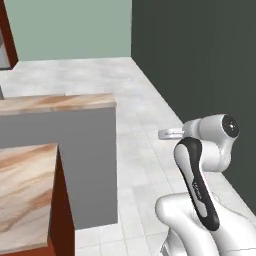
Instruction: Place the cold items (peach and lime) from the fridge in one tupperware on the dining counter. Place the warm items (kebab skewer and hot dog) in the stove area in another tupperware.
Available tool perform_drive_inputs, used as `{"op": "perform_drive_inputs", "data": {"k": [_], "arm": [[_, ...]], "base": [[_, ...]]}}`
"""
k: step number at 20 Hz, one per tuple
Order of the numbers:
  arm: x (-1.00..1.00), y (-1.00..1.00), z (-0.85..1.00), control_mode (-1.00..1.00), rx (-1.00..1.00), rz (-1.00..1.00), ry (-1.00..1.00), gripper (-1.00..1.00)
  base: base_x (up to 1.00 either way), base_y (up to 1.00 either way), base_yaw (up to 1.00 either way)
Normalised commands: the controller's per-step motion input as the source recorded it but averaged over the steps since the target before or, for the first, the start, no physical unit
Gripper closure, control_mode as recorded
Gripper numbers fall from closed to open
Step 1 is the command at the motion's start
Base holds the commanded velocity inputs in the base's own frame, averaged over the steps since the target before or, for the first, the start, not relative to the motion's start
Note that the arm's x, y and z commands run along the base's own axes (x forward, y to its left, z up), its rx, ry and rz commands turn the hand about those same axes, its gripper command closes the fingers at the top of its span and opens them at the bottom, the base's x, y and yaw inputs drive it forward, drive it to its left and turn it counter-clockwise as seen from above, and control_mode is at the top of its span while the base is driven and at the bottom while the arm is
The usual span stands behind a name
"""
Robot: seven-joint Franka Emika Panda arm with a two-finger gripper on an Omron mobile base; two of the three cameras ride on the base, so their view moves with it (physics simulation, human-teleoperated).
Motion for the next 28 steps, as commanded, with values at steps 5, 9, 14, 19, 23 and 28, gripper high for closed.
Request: {"op": "perform_drive_inputs", "data": {"k": [5, 9, 14, 19, 23, 28], "arm": [[0.00, 0.00, 0.00, 1.00, 0.00, 0.00, 0.00, -1.00], [0.00, 0.00, 0.00, 1.00, 0.00, 0.00, 0.00, -1.00], [0.00, 0.00, 0.00, 1.00, 0.00, 0.00, 0.00, -1.00], [0.00, 0.00, 0.00, 1.00, 0.00, 0.00, 0.00, -1.00], [0.00, 0.00, 0.00, 1.00, 0.00, 0.00, 0.00, -1.00], [0.00, 0.00, 0.00, 1.00, 0.00, 0.00, 0.00, -1.00]], "base": [[0.99, -0.87, 0.19], [1.00, -0.59, 0.33], [1.00, -0.53, 0.37], [1.00, -0.50, 0.40], [1.00, -0.50, 0.41], [1.00, -0.54, 0.38]]}}
